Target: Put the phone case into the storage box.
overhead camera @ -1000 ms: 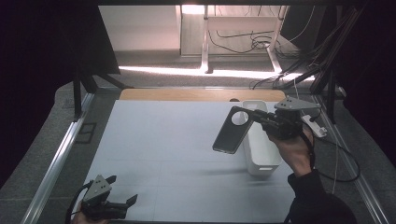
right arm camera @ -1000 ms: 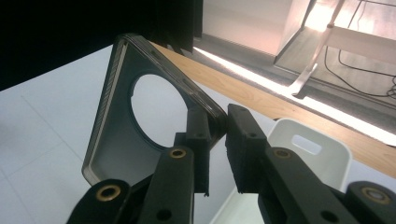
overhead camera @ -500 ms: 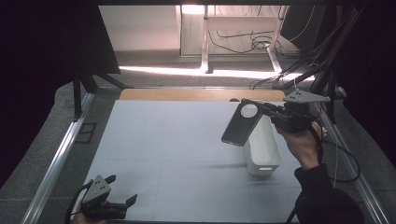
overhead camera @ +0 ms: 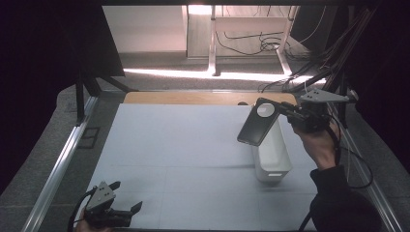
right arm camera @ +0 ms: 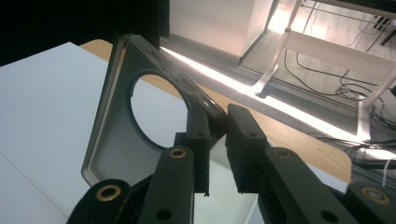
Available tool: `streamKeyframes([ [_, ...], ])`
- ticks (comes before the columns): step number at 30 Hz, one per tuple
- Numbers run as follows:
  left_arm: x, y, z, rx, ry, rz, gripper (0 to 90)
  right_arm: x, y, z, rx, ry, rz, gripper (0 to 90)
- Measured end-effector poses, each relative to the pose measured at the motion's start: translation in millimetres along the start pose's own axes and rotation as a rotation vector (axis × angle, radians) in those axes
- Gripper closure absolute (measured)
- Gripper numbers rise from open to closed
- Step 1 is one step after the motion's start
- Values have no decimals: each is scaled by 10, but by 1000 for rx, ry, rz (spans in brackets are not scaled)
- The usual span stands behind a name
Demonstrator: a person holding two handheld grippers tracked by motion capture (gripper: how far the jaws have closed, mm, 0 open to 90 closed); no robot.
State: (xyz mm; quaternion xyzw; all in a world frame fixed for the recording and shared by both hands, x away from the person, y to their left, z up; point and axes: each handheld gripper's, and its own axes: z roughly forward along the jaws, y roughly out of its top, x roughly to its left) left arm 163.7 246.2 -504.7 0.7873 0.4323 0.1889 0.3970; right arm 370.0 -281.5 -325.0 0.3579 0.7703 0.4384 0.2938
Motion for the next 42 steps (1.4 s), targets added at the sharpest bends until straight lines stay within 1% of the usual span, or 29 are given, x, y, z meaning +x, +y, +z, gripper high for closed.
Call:
streamKeyframes([
  [9, 1, 1, 3, 3, 1, 2, 0, -185, 14, -8, 0, -40, -6, 785],
  [16, 7, -1, 1, 0, 1, -3, 0, -290, 28, 14, 9, -67, -24, 785],
  [26, 8, 3, 8, 8, 1, -6, 0, -438, 2, 69, 21, -96, -32, 785],
  [34, 5, 5, 15, 14, 2, -3, 0, -520, -12, 108, 25, -119, -34, 785],
  [36, 4, 5, 16, 15, 2, -2, 0, -532, -17, 130, 28, -120, -42, 785],
  [38, 4, 5, 16, 15, 2, -1, 0, -543, -24, 163, 38, -127, -59, 785],
  [42, 4, 6, 17, 17, 1, -2, 0, -551, -35, 217, 37, -129, -67, 785],
])
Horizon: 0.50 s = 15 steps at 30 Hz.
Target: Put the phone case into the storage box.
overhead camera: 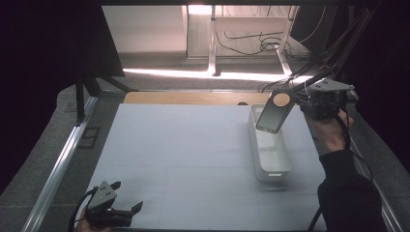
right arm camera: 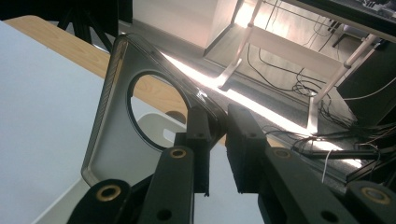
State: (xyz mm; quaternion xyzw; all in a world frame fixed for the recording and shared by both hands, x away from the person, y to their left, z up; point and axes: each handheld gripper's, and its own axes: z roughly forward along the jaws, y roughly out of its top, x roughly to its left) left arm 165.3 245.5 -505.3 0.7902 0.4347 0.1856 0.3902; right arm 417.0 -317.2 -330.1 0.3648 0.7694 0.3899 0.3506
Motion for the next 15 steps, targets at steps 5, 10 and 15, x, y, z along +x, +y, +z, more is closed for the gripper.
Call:
streamKeyframes([
  [5, 0, 0, 1, 2, 1, 0, 0, -2, -17, 105, 5, -3, -25, 786],
  [10, 1, 1, 4, 6, 1, -1, 0, -21, -52, 218, 10, -6, -36, 786],
  [15, 0, 1, 4, 8, 1, -1, 0, -40, -83, 327, 13, -12, -51, 786],
])
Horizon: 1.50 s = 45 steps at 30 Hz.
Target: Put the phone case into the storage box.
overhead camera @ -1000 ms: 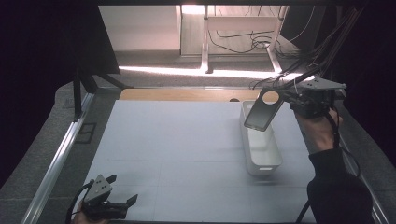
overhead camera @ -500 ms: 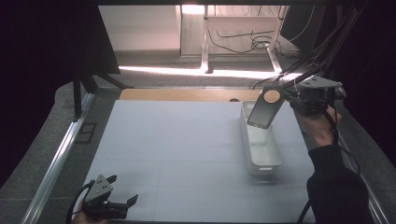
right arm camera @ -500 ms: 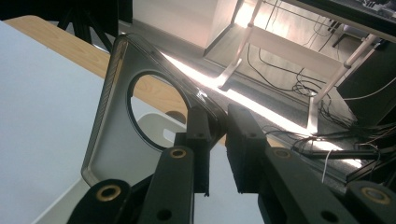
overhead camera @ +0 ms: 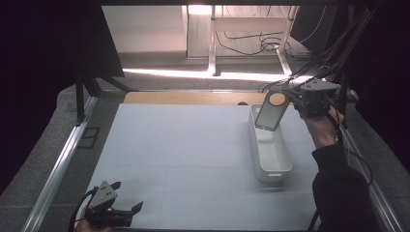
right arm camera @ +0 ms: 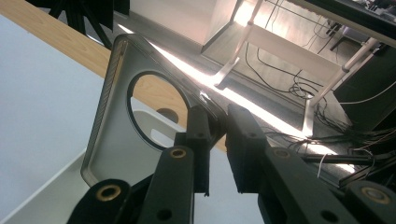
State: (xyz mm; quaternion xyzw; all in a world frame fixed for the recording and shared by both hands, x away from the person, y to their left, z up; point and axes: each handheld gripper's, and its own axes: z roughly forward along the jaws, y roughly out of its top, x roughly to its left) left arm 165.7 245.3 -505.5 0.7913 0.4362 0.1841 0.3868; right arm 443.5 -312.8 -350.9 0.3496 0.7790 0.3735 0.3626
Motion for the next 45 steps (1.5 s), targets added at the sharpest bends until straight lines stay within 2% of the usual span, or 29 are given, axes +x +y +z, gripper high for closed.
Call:
streamKeyframes([
  [16, 4, -2, -1, 2, 0, -6, 0, -25, -80, 327, 9, 4, -38, 786],
  [31, 3, -3, -1, 4, -3, -5, 0, 23, -136, 606, 17, -6, -85, 786],
  [45, 0, -4, 0, 7, -7, 0, 0, 31, -126, 744, 16, -17, -125, 786],
])
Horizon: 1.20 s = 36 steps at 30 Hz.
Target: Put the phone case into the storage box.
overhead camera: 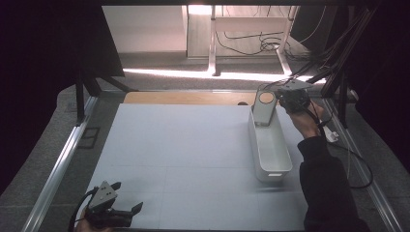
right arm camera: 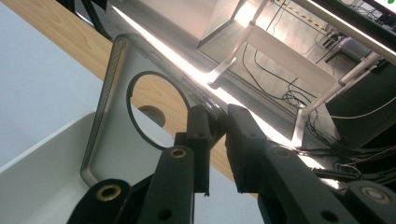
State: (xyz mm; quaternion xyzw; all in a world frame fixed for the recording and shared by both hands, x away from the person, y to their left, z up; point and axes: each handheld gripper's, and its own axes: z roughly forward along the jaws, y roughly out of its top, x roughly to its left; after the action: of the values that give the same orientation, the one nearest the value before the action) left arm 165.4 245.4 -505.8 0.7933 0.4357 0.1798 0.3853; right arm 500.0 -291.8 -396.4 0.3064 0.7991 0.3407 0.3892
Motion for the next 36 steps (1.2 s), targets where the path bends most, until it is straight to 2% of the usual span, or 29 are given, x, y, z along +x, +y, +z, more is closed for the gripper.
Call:
streamKeyframes([
  [10, -2, -1, 0, 2, -3, 4, 0, 59, -13, 71, 1, -11, -39, 786],
  [20, -3, -2, 0, 4, -4, 7, 0, 43, -41, 84, -7, -13, -27, 769],
  [25, -3, -2, 0, 4, -4, 6, 0, 53, -39, 92, -11, -20, -20, 705],
  [32, -3, -4, 0, 4, -3, 6, 0, 65, -45, 97, 0, -21, -17, 666],
  [36, 0, -4, -5, 1, -3, -1, 0, 61, -52, 70, 0, -16, 0, 620],
])
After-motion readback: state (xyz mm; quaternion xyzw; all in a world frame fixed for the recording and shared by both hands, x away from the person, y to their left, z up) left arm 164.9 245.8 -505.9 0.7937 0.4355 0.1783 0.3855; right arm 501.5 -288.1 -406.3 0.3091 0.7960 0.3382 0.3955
